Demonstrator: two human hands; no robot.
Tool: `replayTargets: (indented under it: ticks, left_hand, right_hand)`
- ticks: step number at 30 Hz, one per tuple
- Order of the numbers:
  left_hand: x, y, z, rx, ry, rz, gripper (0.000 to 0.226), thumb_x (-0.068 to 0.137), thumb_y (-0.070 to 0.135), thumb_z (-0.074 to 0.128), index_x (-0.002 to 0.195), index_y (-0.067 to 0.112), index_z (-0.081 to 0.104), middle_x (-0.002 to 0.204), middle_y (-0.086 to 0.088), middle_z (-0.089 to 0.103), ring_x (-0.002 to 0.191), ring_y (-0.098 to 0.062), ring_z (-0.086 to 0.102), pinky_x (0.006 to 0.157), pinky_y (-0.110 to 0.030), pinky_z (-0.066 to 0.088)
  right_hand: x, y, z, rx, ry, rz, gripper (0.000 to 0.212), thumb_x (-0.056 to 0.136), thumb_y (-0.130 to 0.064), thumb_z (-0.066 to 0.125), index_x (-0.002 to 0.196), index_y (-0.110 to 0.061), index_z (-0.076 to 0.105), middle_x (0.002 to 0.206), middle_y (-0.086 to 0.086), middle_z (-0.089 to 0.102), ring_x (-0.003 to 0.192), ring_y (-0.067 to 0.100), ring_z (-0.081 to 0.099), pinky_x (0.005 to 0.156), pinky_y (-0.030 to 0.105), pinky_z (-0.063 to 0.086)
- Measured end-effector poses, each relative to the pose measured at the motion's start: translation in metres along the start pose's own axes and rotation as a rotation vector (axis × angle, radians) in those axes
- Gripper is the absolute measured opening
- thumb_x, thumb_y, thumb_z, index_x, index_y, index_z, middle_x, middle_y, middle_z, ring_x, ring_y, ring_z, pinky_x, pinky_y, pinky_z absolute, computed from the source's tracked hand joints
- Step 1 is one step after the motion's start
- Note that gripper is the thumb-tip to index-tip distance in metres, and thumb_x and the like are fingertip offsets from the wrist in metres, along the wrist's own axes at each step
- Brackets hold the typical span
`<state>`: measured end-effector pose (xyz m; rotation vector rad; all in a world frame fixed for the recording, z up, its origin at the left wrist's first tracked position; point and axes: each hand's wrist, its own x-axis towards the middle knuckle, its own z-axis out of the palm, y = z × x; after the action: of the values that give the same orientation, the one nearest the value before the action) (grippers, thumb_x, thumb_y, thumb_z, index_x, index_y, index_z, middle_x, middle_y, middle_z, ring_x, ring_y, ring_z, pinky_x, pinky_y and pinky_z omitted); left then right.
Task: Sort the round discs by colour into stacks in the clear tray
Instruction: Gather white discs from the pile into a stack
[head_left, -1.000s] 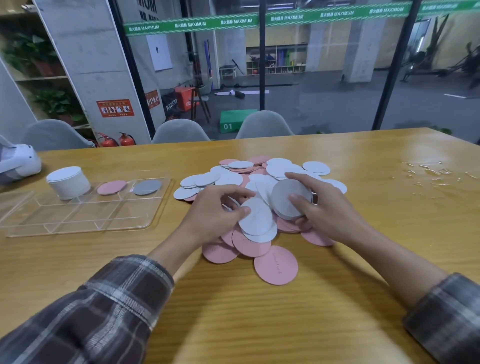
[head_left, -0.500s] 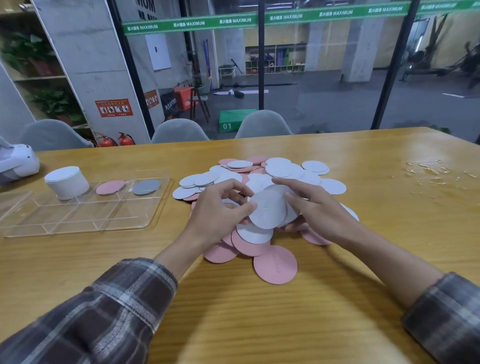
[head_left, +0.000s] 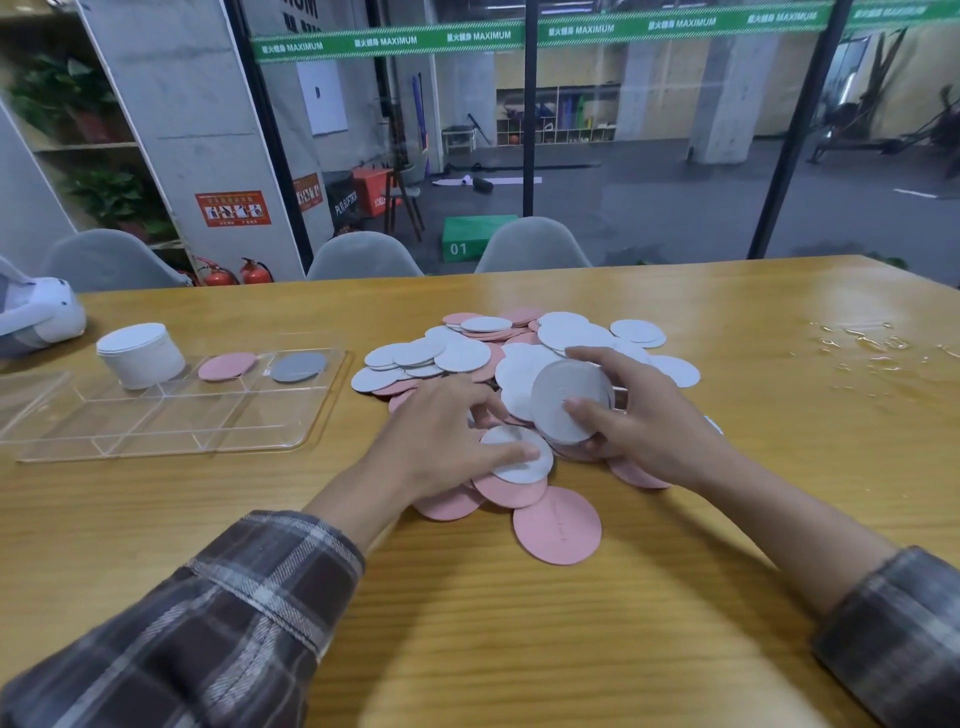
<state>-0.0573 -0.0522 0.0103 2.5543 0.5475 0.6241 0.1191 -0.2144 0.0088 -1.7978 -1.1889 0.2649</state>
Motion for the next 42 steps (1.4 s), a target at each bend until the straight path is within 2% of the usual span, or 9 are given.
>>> replayTargets:
  ticks: [3,7,10,14,18,22,34,37,42]
  left_hand:
    - [0.000,-0.003,-0.002,0.040,-0.053,0.003,0.044,0.059,0.072,0.078,0.088,0.039,0.076,0.090,0.016,0.066,0.090,-0.001,0.058,0.081,-0.035,0.052]
    - [0.001,-0.001,-0.005,-0.044,-0.022,0.026,0.031,0.070,0.045,0.091,0.094,0.030,0.079,0.087,0.013,0.067,0.077,-0.002,0.058,0.070,-0.021,0.047]
    - [0.002,0.000,-0.008,-0.178,0.001,0.001,0.018,0.077,0.029,0.091,0.091,0.030,0.080,0.083,0.014,0.070,0.073,-0.005,0.062,0.070,-0.017,0.048]
    - [0.003,0.001,-0.007,-0.315,0.022,-0.029,0.010,0.083,0.022,0.086,0.089,0.028,0.080,0.081,0.010,0.073,0.075,-0.010,0.069,0.075,-0.025,0.055]
    - [0.003,0.006,-0.002,-0.424,0.069,-0.088,0.008,0.086,0.017,0.083,0.087,0.019,0.075,0.080,0.003,0.075,0.069,-0.019,0.074,0.073,-0.028,0.059]
    - [0.002,0.012,0.005,-0.479,0.082,-0.141,0.011,0.087,0.013,0.082,0.086,0.009,0.072,0.075,-0.004,0.075,0.063,-0.023,0.075,0.067,-0.033,0.063]
    - [0.012,0.020,0.017,-0.342,0.194,-0.092,0.018,0.086,0.028,0.084,0.077,0.016,0.074,0.070,0.006,0.074,0.058,0.004,0.064,0.061,-0.011,0.044]
    - [0.018,0.010,0.020,-0.171,0.221,-0.005,0.016,0.086,0.033,0.083,0.080,0.020,0.074,0.075,0.012,0.071,0.067,0.003,0.058,0.065,-0.008,0.038]
    - [0.031,-0.005,0.026,-0.012,0.164,0.111,0.026,0.086,0.039,0.082,0.103,0.022,0.074,0.104,0.009,0.066,0.099,-0.009,0.056,0.089,-0.023,0.043]
  right_hand:
    - [0.001,0.001,-0.003,-0.048,0.029,-0.008,0.043,0.095,-0.029,0.067,0.136,-0.033,0.056,0.121,-0.010,0.066,0.108,0.010,0.066,0.096,0.041,0.054]
    - [0.001,0.001,-0.002,-0.055,0.031,-0.022,0.045,0.096,-0.028,0.066,0.140,-0.034,0.055,0.124,-0.012,0.066,0.108,0.010,0.066,0.096,0.036,0.054]
    - [0.000,-0.001,-0.001,0.005,0.027,-0.004,0.046,0.100,-0.022,0.062,0.144,-0.034,0.054,0.123,-0.008,0.067,0.093,0.013,0.073,0.083,0.025,0.058]
    - [0.000,-0.001,0.002,0.138,-0.026,0.043,0.046,0.102,-0.018,0.058,0.144,-0.035,0.053,0.109,0.001,0.071,0.072,0.025,0.076,0.071,0.043,0.064]
    - [-0.001,-0.007,0.002,0.208,-0.052,0.088,0.043,0.105,-0.014,0.053,0.144,-0.031,0.054,0.109,0.006,0.066,0.058,0.018,0.067,0.057,0.029,0.056]
    - [-0.002,-0.013,0.004,0.337,-0.086,0.156,0.039,0.107,-0.013,0.048,0.144,-0.025,0.055,0.130,0.010,0.054,0.072,0.024,0.064,0.065,0.034,0.062]
    - [0.000,-0.003,-0.003,0.048,-0.023,0.019,0.050,0.097,-0.017,0.066,0.145,-0.028,0.054,0.121,-0.007,0.068,0.081,0.025,0.074,0.084,0.046,0.060]
    - [0.002,-0.001,-0.009,-0.053,0.028,0.005,0.051,0.097,-0.022,0.067,0.145,-0.030,0.054,0.126,-0.009,0.067,0.101,0.011,0.069,0.093,0.031,0.055]
    - [0.001,0.003,-0.015,-0.104,0.072,0.032,0.049,0.099,-0.021,0.064,0.146,-0.028,0.052,0.123,-0.002,0.065,0.089,0.016,0.072,0.071,0.007,0.048]
